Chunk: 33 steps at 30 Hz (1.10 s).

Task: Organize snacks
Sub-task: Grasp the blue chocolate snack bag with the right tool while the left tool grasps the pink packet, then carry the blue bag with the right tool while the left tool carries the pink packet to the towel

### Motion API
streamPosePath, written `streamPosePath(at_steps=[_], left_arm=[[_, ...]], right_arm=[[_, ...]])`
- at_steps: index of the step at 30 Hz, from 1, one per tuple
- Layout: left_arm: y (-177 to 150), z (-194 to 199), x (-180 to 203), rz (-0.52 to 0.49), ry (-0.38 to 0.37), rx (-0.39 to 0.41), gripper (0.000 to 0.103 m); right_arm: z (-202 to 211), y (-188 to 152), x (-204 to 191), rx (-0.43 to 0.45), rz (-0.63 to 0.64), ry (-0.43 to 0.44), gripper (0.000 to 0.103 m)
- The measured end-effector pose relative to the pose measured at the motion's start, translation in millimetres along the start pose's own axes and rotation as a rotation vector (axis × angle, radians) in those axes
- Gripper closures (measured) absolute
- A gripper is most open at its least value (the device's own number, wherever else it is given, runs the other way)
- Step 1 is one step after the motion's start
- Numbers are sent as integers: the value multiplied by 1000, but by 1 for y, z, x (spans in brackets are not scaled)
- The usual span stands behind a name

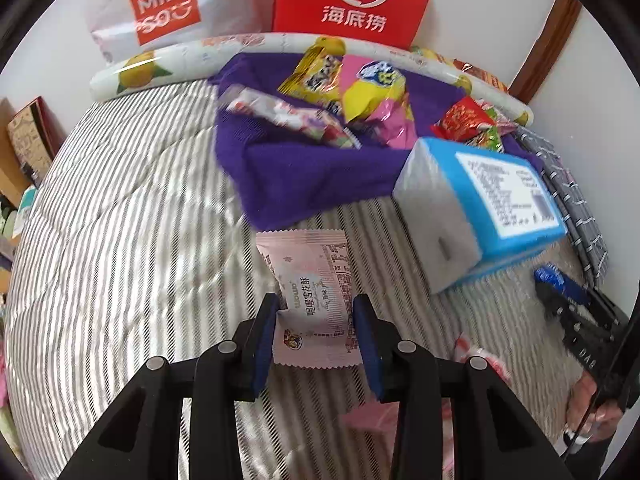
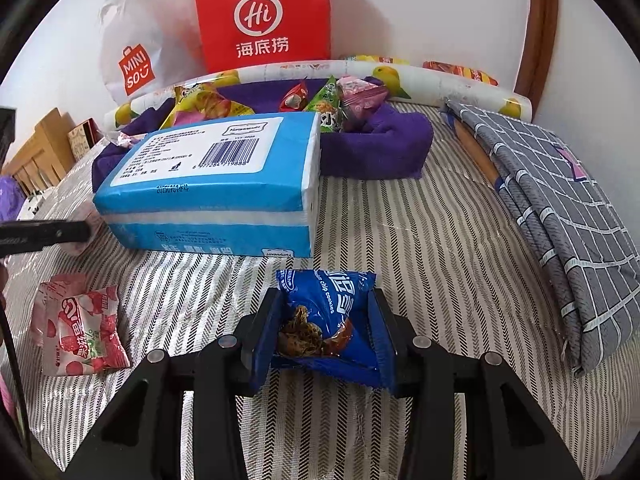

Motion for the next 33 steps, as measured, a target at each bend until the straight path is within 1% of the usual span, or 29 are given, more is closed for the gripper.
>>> streamPosePath(at_steps=[1,4,7,10,14,18,26,31,33], left_arm=[[-1,-1,-3,8,13,8,65],[-2,-2,-2,5,14,29,64],[-2,-5,3,-22,34,47,59],[-2,-8,9,-43,61,83,56],[-3,-9,12,-73,92,132,55],[-6,-7,9,-69,81,172,54],[-5,-7,5,-44,80,177,54],[-4,-6,2,-27,55,176,54],[-4,-7,4,-36,67,176,54]], right_arm=[[0,0,0,0,0,1,60],[0,0,0,2,-1,2,60],[0,0,0,2,-3,4,60],[0,0,0,4,-7,11,59],[0,0,1,7,-13,17,59],[0,0,1,7,-11,16,59],[0,0,2,7,-10,17,59],[-1,0,2,9,-18,25,59],[-1,0,2,7,-17,22,59]])
Point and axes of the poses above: each gripper's, at about its wrist camera, not at the fingertips, and z roughly against the way its jaws point, x to its right, y to its top, the point moved 5 cm from there along -z, roughly the way its jaws point, and after that the axes turned 13 degrees about z, right-handed, at the moved point
